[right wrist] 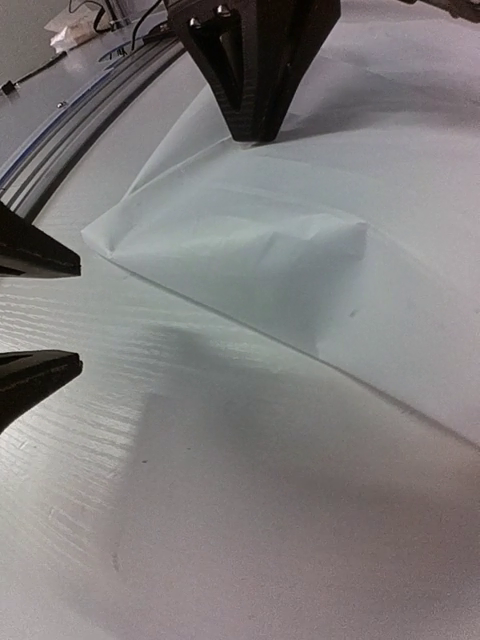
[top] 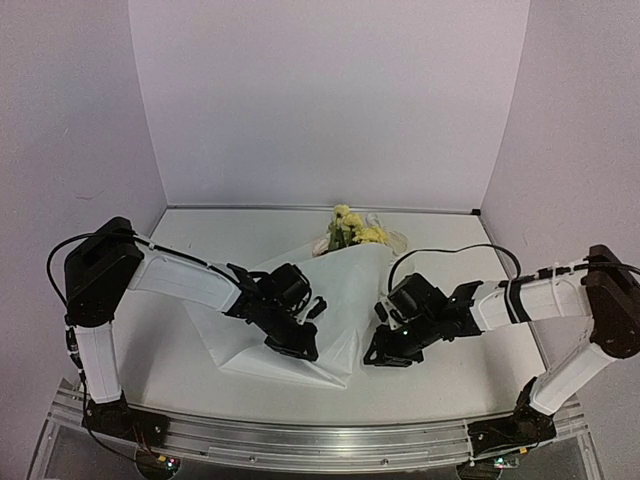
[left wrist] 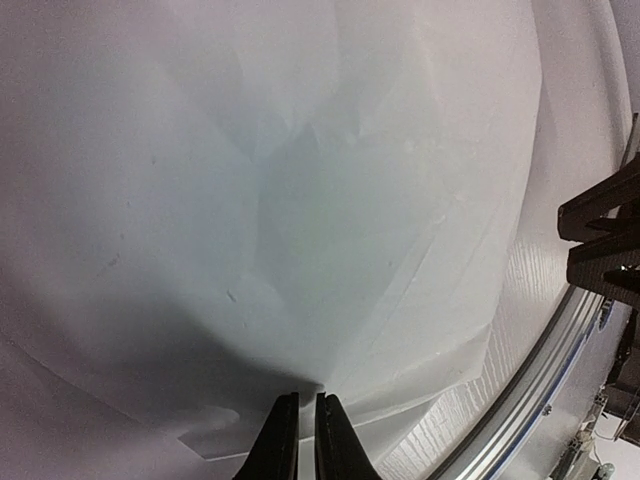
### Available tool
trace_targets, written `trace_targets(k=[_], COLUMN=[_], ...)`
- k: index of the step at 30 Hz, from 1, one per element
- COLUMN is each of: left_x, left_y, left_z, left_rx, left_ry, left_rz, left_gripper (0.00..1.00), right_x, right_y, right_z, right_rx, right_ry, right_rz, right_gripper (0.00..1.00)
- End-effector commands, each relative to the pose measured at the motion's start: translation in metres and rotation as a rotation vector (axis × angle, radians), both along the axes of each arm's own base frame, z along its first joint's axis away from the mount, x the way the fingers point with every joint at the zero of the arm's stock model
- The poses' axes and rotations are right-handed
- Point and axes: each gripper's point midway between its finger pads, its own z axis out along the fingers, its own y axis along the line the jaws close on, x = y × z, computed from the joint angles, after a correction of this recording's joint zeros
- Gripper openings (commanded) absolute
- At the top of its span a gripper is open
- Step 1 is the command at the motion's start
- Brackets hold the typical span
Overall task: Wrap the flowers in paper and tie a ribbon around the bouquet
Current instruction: Press the fold line of the 2/3-folded wrapping paper.
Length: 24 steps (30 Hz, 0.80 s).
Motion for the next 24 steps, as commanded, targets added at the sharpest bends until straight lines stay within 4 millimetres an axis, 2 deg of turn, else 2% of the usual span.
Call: trace_targets(k=[1, 11, 18, 24], left_x=[0.006, 0.006, 0.010, 0.014], left_y=[0.000, 0.002, 0.000, -0.009], left_z=[0.011, 0.014, 0.023, 0.046], left_rx=[-0.028, -0.032, -0.038, -0.089], left_ry=[-0.033, -0.044, -0.070, -0.101], left_rz=[0.025, 0.026, 0.023, 0.013], left_gripper=[0.08, 0.08, 0.08, 0.13], right_x=[0.023, 0.039, 0.045, 0.047], right_y=[0.019, 0.038, 0.044, 0.044], right_z=[0.016, 0.020, 0.002, -0.011], right_rx=[0.025, 0.021, -0.023, -0.046], right_ry=[-0.021, -0.024, 0.014, 0.032], right_rz=[-0.029, -0.028, -0.048, -0.058], right_gripper=[0.21, 0.17, 0.12, 0.11])
